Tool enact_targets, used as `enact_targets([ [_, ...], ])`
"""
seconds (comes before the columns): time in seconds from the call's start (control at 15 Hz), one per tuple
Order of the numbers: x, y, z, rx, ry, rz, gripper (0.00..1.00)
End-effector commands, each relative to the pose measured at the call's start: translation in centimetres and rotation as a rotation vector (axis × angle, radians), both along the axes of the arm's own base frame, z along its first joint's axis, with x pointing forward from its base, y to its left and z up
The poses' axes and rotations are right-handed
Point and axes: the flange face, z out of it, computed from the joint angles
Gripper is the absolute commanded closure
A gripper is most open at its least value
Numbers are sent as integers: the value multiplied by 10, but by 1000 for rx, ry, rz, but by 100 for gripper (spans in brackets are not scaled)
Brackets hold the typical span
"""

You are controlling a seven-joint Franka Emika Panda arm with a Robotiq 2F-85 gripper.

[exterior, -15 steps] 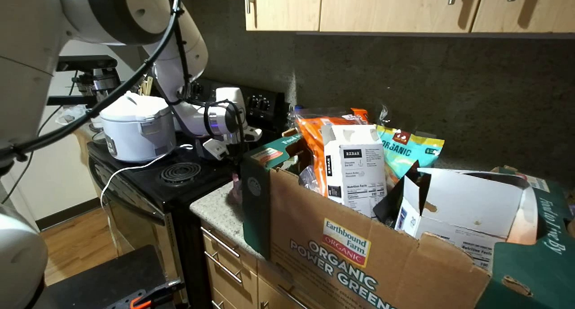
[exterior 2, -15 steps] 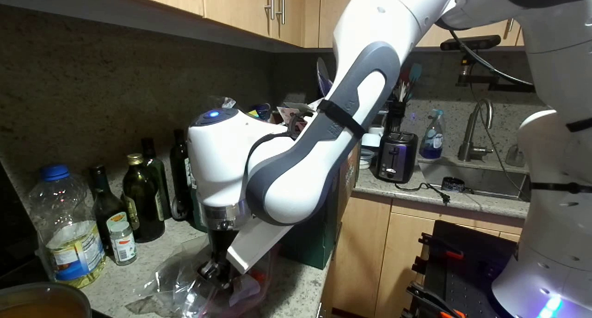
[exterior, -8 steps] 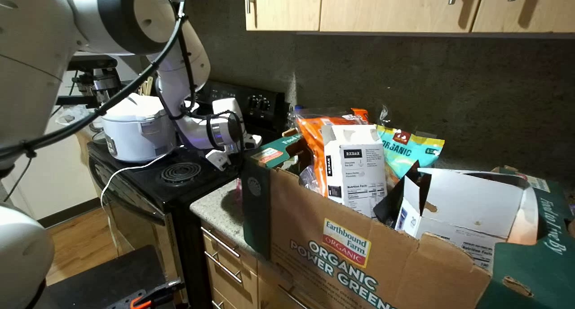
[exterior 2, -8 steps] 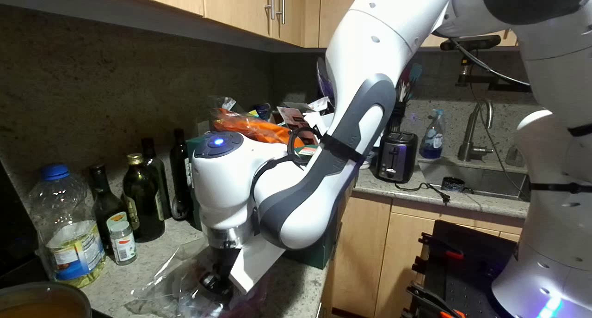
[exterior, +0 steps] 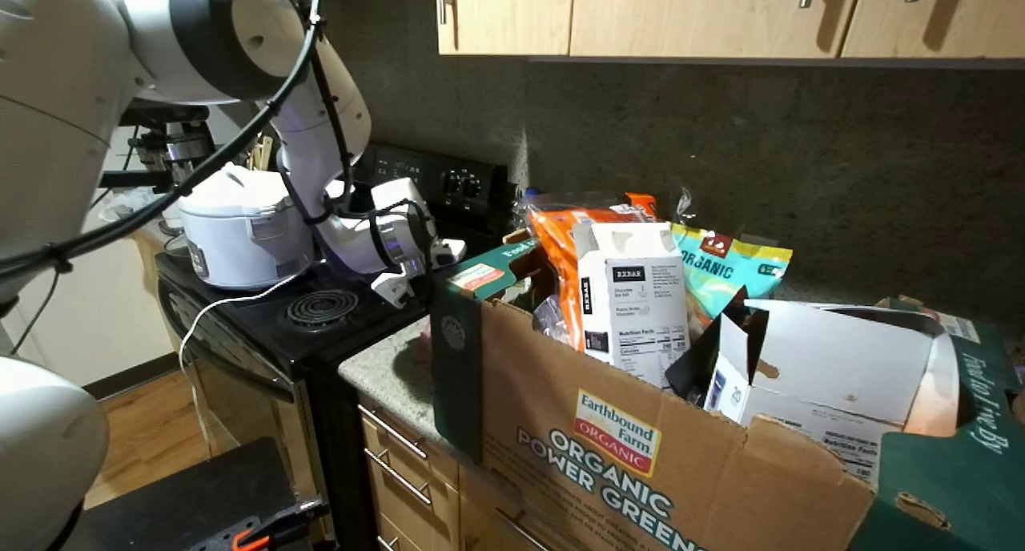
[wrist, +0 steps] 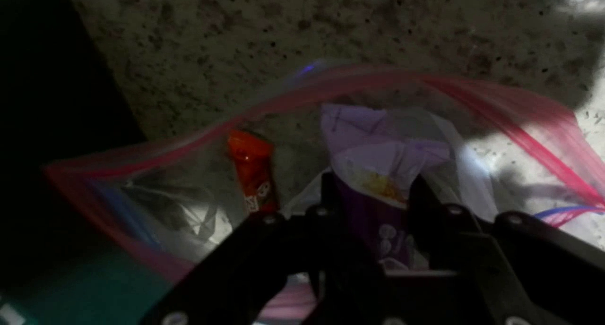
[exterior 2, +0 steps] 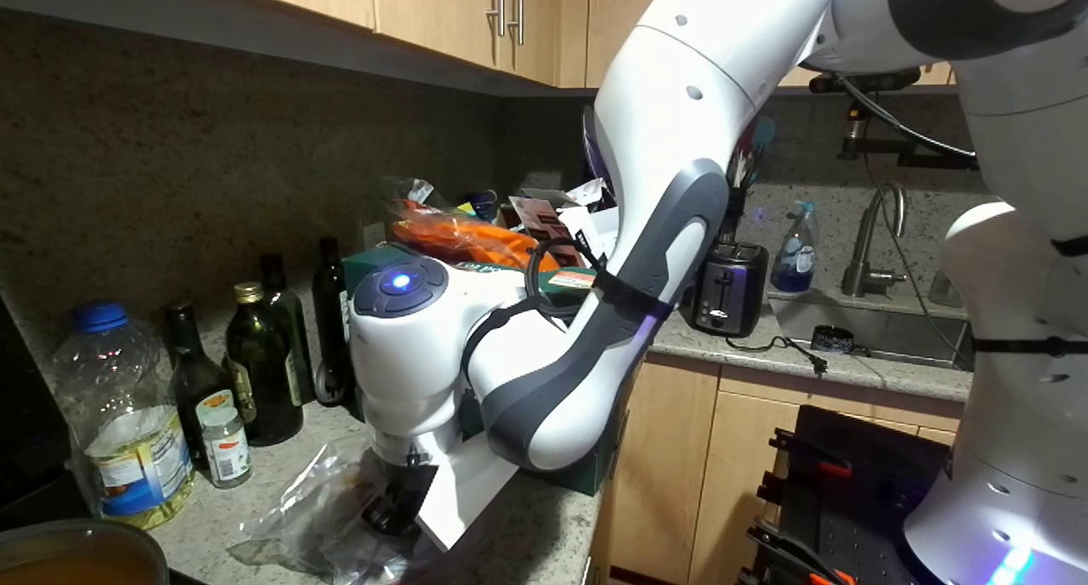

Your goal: Put the Ziploc bag on the counter in the box

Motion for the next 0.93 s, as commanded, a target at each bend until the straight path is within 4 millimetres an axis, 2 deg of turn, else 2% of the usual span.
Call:
enact_targets([
  [0.0, 5, 2, -7, -1, -10, -6, 38],
  [0.13, -1, 2, -8, 3, 21, -1, 31],
  [0.4, -20, 9, 1, 33, 81, 10, 2],
  [0.87, -49, 23, 46, 75, 80, 15, 0],
])
